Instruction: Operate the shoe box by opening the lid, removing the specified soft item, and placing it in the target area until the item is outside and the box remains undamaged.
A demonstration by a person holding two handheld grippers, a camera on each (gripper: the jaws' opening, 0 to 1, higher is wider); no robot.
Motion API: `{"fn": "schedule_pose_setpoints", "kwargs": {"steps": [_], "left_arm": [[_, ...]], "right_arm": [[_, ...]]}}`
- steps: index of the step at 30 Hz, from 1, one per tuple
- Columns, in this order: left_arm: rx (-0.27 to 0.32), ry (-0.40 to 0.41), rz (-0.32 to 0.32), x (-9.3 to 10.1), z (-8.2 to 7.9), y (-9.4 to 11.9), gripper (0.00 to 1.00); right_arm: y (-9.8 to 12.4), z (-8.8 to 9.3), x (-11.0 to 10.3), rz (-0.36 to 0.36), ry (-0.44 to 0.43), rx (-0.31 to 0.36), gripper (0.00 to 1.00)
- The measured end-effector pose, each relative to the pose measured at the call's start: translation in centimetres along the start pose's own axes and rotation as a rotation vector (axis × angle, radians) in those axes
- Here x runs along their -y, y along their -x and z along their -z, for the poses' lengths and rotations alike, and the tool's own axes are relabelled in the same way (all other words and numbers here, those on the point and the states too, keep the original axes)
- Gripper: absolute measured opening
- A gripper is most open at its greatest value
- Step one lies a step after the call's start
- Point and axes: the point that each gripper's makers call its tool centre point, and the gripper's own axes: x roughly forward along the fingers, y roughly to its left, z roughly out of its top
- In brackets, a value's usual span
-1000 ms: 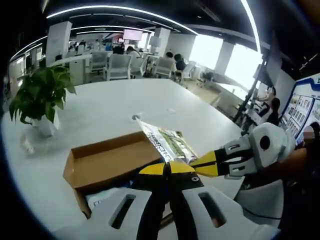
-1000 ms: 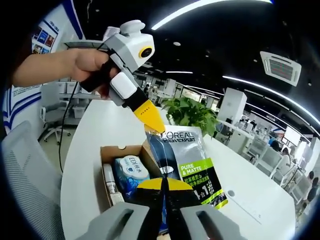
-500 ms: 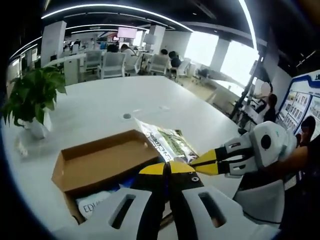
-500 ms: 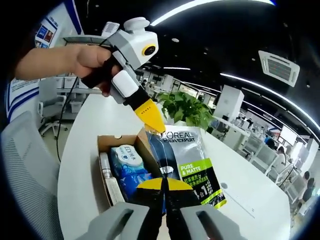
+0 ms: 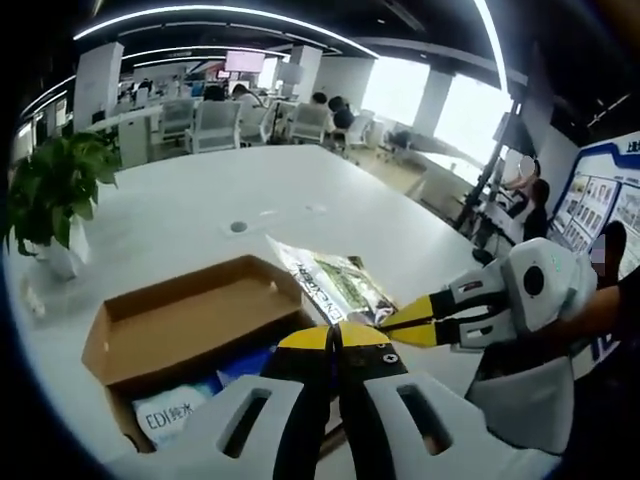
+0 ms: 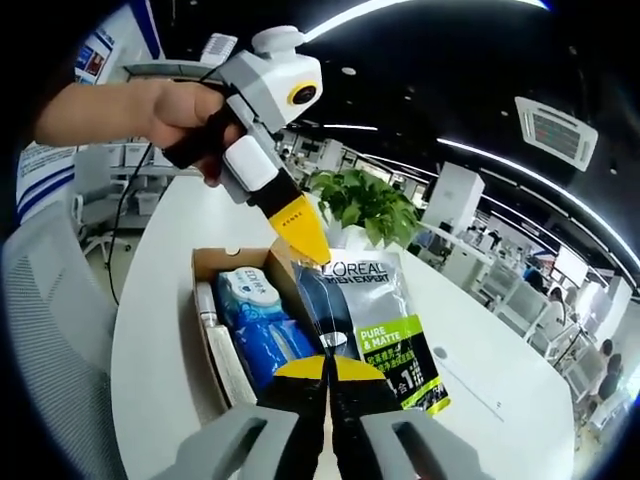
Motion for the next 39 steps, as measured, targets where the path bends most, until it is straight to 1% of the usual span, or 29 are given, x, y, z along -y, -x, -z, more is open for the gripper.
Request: {"fn": "schedule_pose_setpoints", "kwargs": {"steps": [7, 12, 26, 39], "left_arm": [[-0.01, -0.006, 0.007, 0.8, 0.5, -0.9, 0.0], [-0.028, -0.008, 0.013, 1.3, 1.3, -1.7, 0.0], [-0.075, -0.001, 0.031, 1.6, 3.0, -4.0, 0.0], [-0.111, 0.013, 0.043, 2.3, 4.5, -6.1, 0.0]], "right_arm": [[0.4, 1.3, -0.1, 0.006, -0.007, -0.018, 0.0], [0.6, 2.4, -0.2, 0.007, -0.006, -0.038, 0.0], [0.8, 5.3, -0.2, 0.002, -0.004, -0.09, 0.0], [1.2, 8.0, -0.2, 0.007, -0.011, -0.134, 0.0]]}}
